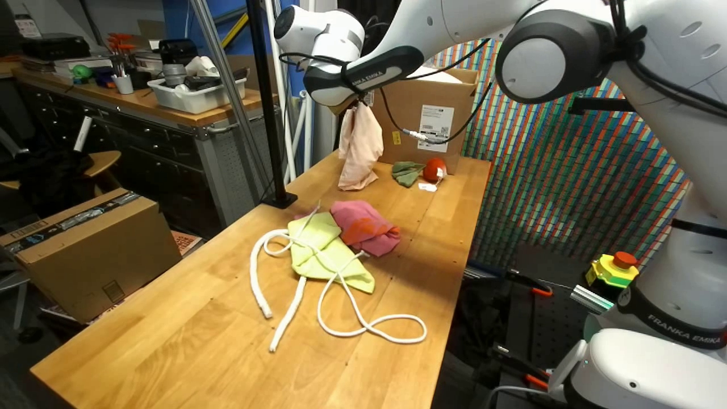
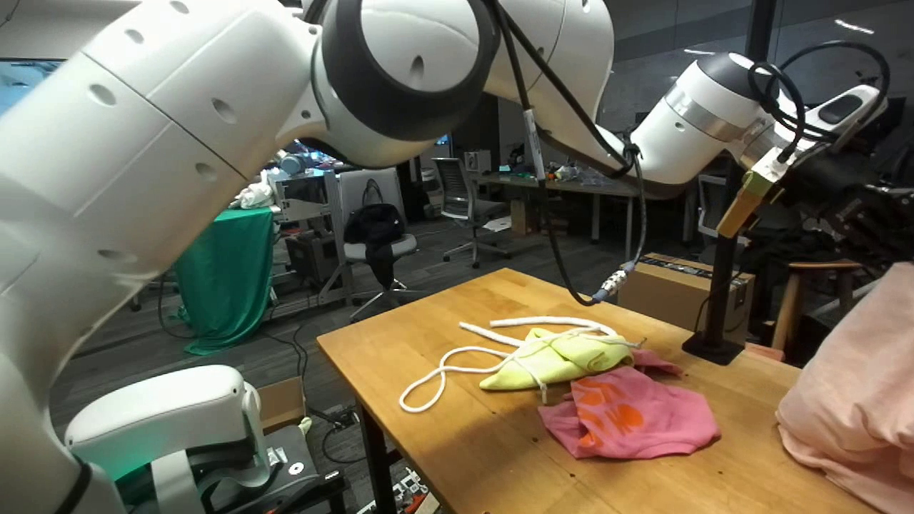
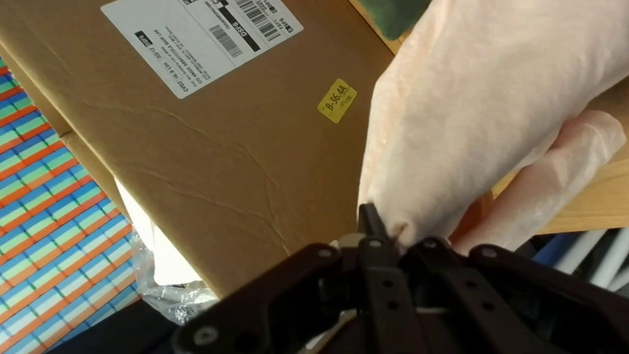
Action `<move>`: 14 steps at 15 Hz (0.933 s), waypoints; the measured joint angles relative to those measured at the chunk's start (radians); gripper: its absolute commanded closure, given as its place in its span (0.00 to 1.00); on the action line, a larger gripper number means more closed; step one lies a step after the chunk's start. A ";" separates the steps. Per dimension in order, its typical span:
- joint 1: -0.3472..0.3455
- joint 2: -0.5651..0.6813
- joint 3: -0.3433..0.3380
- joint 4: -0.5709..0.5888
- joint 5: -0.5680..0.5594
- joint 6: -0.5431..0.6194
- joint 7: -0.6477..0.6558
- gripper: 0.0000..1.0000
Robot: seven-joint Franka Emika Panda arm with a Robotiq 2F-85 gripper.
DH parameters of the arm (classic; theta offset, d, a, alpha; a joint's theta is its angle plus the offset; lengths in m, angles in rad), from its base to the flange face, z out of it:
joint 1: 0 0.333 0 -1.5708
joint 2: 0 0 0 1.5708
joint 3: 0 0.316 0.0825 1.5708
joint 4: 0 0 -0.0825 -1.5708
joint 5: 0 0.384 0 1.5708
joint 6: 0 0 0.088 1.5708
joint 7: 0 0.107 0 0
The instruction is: Pick up the clothes from the table and put them around the table.
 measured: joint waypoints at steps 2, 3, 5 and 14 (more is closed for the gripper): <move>-0.010 0.037 -0.003 0.055 0.000 -0.030 0.000 0.54; -0.014 0.053 -0.004 0.079 0.000 -0.039 0.000 0.47; -0.021 0.080 -0.006 0.121 0.000 -0.053 -0.001 0.32; -0.038 0.123 0.001 0.182 0.003 -0.073 -0.028 0.00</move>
